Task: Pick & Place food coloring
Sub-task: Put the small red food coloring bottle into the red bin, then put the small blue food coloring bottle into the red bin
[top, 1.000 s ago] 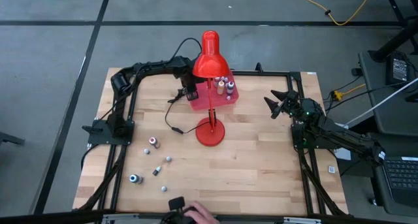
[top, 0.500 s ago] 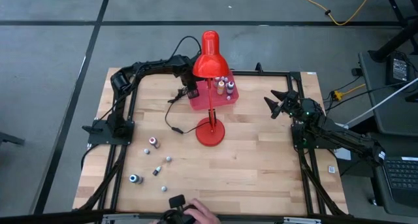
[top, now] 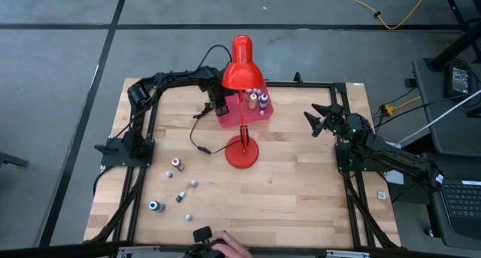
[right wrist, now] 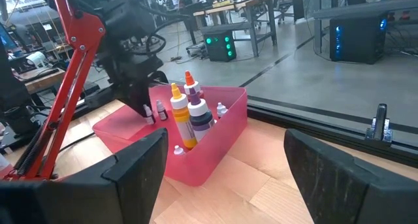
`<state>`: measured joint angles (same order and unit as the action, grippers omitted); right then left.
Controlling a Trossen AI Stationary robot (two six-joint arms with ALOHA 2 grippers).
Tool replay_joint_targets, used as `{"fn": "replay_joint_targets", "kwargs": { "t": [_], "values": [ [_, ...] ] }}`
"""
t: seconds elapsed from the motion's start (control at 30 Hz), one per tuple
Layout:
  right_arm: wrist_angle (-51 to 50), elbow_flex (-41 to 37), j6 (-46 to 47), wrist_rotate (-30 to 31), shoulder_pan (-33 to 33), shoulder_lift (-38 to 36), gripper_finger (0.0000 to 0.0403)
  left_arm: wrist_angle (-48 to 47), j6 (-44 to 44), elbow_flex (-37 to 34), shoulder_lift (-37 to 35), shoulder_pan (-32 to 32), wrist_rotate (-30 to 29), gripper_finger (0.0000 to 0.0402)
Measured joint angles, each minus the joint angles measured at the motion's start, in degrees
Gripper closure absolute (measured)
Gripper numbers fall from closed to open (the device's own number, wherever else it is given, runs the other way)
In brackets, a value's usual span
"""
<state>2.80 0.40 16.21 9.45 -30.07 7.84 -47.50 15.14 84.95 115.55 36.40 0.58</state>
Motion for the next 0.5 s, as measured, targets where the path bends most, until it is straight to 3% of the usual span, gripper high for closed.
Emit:
{"fn": "replay_joint_targets", "kwargs": {
  "t": [0.33, 0.5],
  "values": [
    [0.0, 0.0, 0.0, 0.0, 0.0, 0.0, 0.0097, 0.0, -0.1, 0.6, 0.0, -0.7, 0.3, 0.0262],
    [0.0, 0.0, 0.0, 0.0, 0.0, 0.0, 0.0097, -1.0, -1.5, 2.8, 0.0, -0.8, -3.0, 0.0233]
  ]
}}
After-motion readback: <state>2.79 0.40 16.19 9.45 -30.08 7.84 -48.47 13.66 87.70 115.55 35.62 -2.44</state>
